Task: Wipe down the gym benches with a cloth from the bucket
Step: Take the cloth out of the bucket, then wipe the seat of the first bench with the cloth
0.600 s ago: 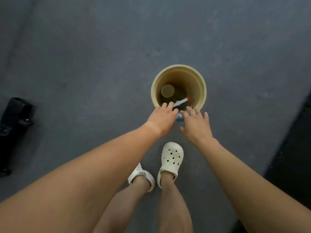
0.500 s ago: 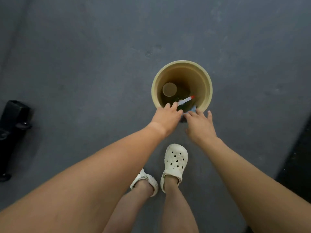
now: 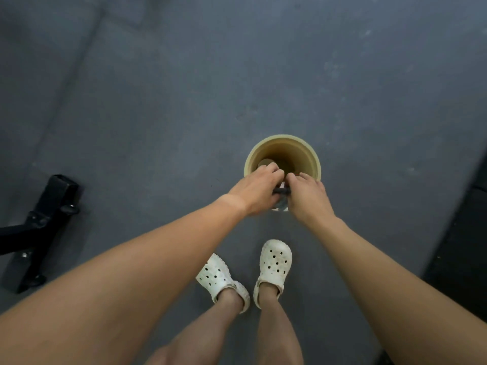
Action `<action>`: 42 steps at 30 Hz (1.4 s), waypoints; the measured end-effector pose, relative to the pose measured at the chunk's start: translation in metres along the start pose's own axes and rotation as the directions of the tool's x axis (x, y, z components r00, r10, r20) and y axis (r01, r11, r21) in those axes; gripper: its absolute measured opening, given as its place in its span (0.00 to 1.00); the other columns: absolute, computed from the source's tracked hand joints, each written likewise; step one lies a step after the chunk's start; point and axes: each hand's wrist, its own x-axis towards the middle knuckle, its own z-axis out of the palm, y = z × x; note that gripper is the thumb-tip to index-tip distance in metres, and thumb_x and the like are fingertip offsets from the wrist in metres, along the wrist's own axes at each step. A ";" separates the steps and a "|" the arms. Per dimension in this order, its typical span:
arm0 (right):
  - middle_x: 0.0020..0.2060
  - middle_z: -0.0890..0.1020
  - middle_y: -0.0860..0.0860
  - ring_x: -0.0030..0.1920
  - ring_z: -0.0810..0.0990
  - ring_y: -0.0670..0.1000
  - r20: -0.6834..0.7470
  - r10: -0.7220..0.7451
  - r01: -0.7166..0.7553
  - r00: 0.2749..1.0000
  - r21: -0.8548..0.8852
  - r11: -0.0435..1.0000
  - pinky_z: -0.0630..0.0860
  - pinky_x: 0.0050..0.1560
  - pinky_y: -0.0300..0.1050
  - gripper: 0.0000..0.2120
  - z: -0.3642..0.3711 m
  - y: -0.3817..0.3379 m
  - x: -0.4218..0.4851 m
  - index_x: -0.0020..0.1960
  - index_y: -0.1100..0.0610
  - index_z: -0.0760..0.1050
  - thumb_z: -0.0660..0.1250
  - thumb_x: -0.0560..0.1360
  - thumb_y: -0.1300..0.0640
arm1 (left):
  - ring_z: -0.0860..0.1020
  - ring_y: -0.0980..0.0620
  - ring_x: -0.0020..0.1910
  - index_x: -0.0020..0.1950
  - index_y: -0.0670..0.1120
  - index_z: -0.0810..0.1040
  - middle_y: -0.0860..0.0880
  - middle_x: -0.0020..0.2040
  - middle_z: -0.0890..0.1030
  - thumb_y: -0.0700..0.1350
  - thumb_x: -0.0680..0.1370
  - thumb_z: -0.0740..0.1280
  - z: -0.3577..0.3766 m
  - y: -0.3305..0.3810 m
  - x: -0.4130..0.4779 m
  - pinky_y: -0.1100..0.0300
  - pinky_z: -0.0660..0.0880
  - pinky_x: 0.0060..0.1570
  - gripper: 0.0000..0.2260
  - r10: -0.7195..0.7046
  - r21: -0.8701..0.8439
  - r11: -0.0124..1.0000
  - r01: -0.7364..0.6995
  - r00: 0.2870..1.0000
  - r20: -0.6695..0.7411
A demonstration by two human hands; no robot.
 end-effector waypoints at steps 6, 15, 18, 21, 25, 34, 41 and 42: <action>0.50 0.81 0.54 0.61 0.74 0.60 -0.130 -0.079 0.085 0.988 0.042 0.995 0.67 0.66 0.62 0.09 -0.165 -0.073 -0.013 0.54 0.53 0.67 0.61 0.75 0.62 | 0.77 0.43 0.46 0.49 0.51 0.65 0.49 0.48 0.78 0.42 0.80 0.64 -0.170 0.059 -0.033 0.51 0.71 0.44 0.08 -0.136 -0.153 0.980 0.125 0.989 -0.060; 0.48 0.75 0.54 0.49 0.76 0.64 -0.281 -0.260 0.306 0.924 0.135 0.942 0.75 0.49 0.62 0.20 -0.402 -0.211 -0.019 0.59 0.54 0.64 0.66 0.72 0.67 | 0.77 0.40 0.45 0.57 0.43 0.70 0.42 0.46 0.79 0.37 0.80 0.63 -0.419 0.101 -0.094 0.50 0.74 0.43 0.07 -0.298 -0.381 0.916 0.125 0.849 -0.437; 0.49 0.74 0.54 0.47 0.76 0.64 -0.282 -0.304 0.344 0.910 0.103 0.933 0.75 0.48 0.61 0.22 -0.464 -0.268 -0.005 0.63 0.55 0.63 0.65 0.73 0.68 | 0.79 0.40 0.46 0.56 0.44 0.69 0.42 0.47 0.80 0.38 0.80 0.63 -0.494 0.093 -0.109 0.47 0.76 0.44 0.06 -0.333 -0.434 0.895 0.099 0.796 -0.505; 0.55 0.75 0.58 0.47 0.77 0.64 -0.322 -0.369 0.410 0.872 0.066 0.910 0.76 0.49 0.62 0.24 -0.512 -0.324 0.023 0.66 0.53 0.62 0.63 0.74 0.69 | 0.78 0.43 0.45 0.57 0.43 0.69 0.43 0.47 0.79 0.38 0.80 0.63 -0.565 0.072 -0.116 0.50 0.74 0.43 0.07 -0.365 -0.467 0.881 0.074 0.736 -0.570; 0.60 0.70 0.57 0.50 0.76 0.64 -0.377 -0.375 0.431 0.847 0.075 0.899 0.76 0.52 0.62 0.27 -0.570 -0.396 0.068 0.70 0.53 0.61 0.60 0.74 0.70 | 0.75 0.45 0.44 0.56 0.43 0.68 0.47 0.43 0.75 0.37 0.79 0.63 -0.652 0.030 -0.117 0.52 0.72 0.44 0.08 -0.408 -0.530 0.848 0.029 0.675 -0.615; 0.55 0.65 0.53 0.44 0.76 0.61 -0.484 -0.356 0.444 0.799 0.076 0.893 0.78 0.47 0.56 0.20 -0.684 -0.523 0.181 0.61 0.52 0.68 0.57 0.74 0.71 | 0.75 0.45 0.44 0.55 0.45 0.69 0.48 0.44 0.76 0.38 0.79 0.65 -0.838 -0.058 -0.097 0.52 0.75 0.48 0.08 -0.429 -0.518 0.855 0.029 0.600 -0.675; 0.57 0.66 0.53 0.44 0.76 0.57 -0.542 -0.367 0.505 0.756 0.126 0.854 0.74 0.45 0.48 0.20 -0.758 -0.580 0.296 0.60 0.54 0.71 0.58 0.74 0.72 | 0.75 0.46 0.48 0.62 0.45 0.65 0.43 0.57 0.72 0.43 0.78 0.68 -0.947 -0.102 -0.047 0.54 0.76 0.44 0.17 -0.520 -0.554 0.824 0.118 0.544 -0.659; 0.58 0.67 0.52 0.45 0.76 0.56 -0.526 -0.385 0.519 0.758 0.129 0.845 0.74 0.46 0.47 0.19 -0.767 -0.589 0.320 0.60 0.55 0.73 0.59 0.74 0.73 | 0.75 0.47 0.48 0.61 0.45 0.65 0.44 0.58 0.70 0.44 0.76 0.70 -0.963 -0.112 -0.036 0.53 0.77 0.44 0.18 -0.545 -0.575 0.808 0.129 0.536 -0.645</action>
